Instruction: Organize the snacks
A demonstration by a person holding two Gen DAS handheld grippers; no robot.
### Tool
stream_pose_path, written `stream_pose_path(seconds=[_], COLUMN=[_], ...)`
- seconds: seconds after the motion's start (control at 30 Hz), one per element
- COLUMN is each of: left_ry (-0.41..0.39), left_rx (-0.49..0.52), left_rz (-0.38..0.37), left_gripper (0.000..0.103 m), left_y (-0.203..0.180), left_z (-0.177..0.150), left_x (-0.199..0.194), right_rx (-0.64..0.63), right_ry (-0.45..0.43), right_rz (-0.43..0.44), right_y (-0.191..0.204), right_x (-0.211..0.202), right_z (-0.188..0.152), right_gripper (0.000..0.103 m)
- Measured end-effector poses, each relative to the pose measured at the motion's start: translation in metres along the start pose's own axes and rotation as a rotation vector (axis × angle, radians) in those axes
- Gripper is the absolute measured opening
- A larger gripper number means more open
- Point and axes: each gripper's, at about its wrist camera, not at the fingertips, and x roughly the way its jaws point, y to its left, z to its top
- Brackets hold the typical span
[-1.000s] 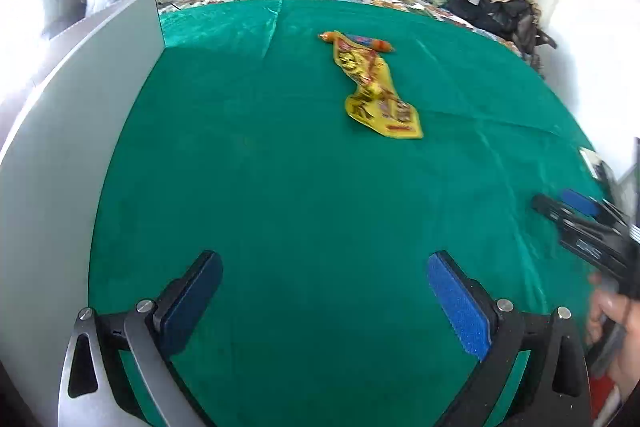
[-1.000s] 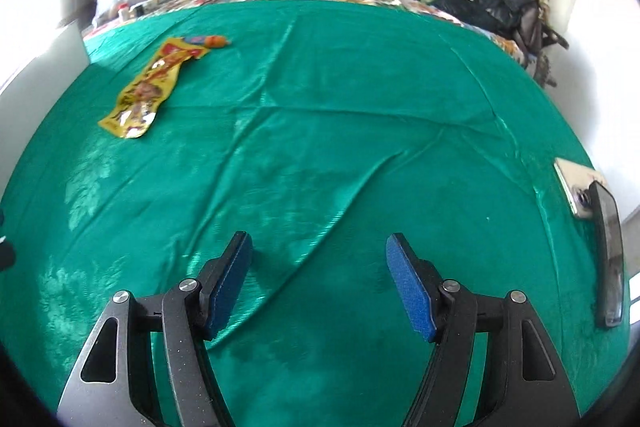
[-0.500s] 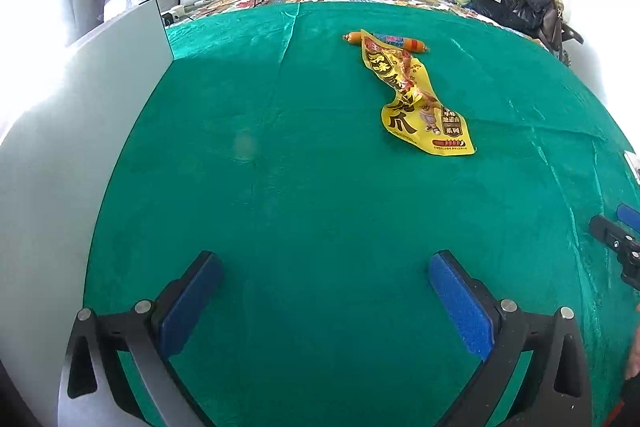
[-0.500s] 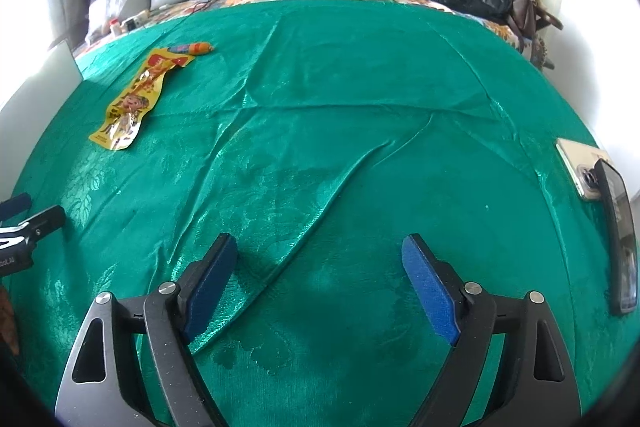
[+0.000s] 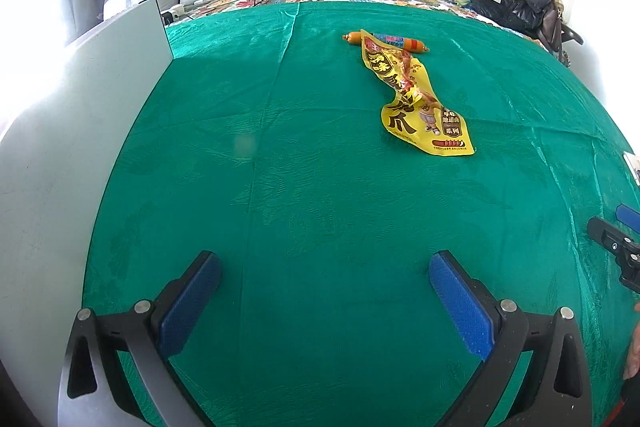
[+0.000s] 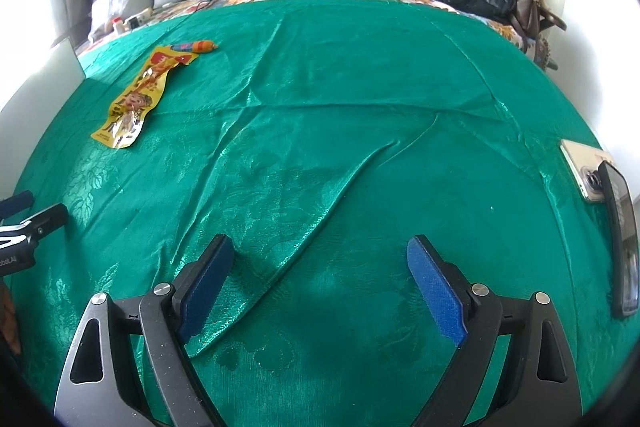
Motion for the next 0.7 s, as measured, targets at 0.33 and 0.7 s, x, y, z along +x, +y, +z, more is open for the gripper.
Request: stream_pose_path(seconds=[0.33, 0.7], left_ry=[0.028, 0.189], left_rx=[0.095, 0.017], left_rz=[-0.148, -0.019], left_gripper=[0.102, 0.102], left_y=[-0.037, -0.039], left_z=[0.102, 0.154], left_x=[0.014, 0.105], right_rx=[0.000, 0.000], right_ry=[0.001, 0.001], right_rz=[0.001, 0.001], right_y=[0.000, 0.001], right_x=[-0.001, -0.001], right_z=[-0.001, -0.001], right_gripper=[0.093, 0.093])
